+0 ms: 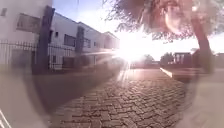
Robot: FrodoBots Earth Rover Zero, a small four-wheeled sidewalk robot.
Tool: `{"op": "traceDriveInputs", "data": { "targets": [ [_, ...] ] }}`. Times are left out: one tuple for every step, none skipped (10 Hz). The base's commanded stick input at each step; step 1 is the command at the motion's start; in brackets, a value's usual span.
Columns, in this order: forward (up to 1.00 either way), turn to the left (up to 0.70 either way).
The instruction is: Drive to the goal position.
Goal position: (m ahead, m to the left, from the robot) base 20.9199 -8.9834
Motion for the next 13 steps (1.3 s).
{"op": "traceDriveInputs", "data": {
  "targets": [
    [1.00, 0.00],
    [1.00, -0.27],
    [1.00, -0.27],
    [1.00, -0.18],
    [1.00, -0.05],
    [1.00, 0.00],
    [1.00, 0.00],
    [1.00, 0.00],
    [1.00, 0.00],
    [1.00, 0.00],
    [1.00, 0.00],
    [1.00, -0.04],
    [1.00, -0.18]
  ]
}}
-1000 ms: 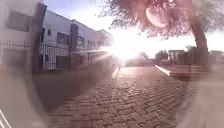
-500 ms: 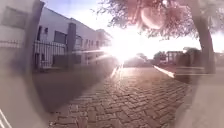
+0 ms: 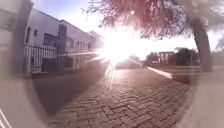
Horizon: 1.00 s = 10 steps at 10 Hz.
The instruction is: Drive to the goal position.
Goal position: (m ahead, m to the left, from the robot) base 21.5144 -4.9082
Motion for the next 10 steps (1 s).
{"op": "traceDriveInputs", "data": {
  "targets": [
    [1.00, -0.27],
    [1.00, -0.27],
    [1.00, 0.00],
    [1.00, 0.00],
    [1.00, 0.00],
    [1.00, 0.00],
    [1.00, 0.00],
    [1.00, 0.00],
    [1.00, -0.24],
    [1.00, -0.12]
  ]
}}
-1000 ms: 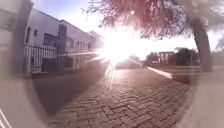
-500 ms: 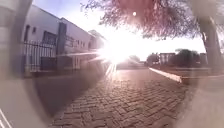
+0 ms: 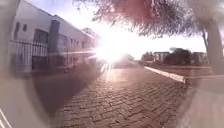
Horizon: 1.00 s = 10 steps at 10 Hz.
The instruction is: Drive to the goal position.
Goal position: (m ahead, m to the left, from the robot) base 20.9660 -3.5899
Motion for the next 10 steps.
{"op": "traceDriveInputs", "data": {
  "targets": [
    [1.00, 0.00],
    [1.00, 0.00],
    [1.00, 0.00],
    [1.00, -0.27],
    [1.00, -0.27],
    [1.00, -0.19],
    [1.00, -0.06],
    [1.00, 0.00],
    [1.00, 0.00],
    [1.00, 0.00]
  ]
}}
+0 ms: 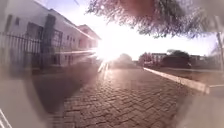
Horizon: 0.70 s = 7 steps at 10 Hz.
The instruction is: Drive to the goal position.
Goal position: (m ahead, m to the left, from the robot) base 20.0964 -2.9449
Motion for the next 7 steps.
{"op": "traceDriveInputs", "data": {
  "targets": [
    [1.00, 0.00],
    [1.00, 0.00],
    [1.00, 0.00],
    [1.00, 0.00],
    [1.00, 0.00],
    [1.00, 0.00],
    [1.00, 0.00]
  ]
}}
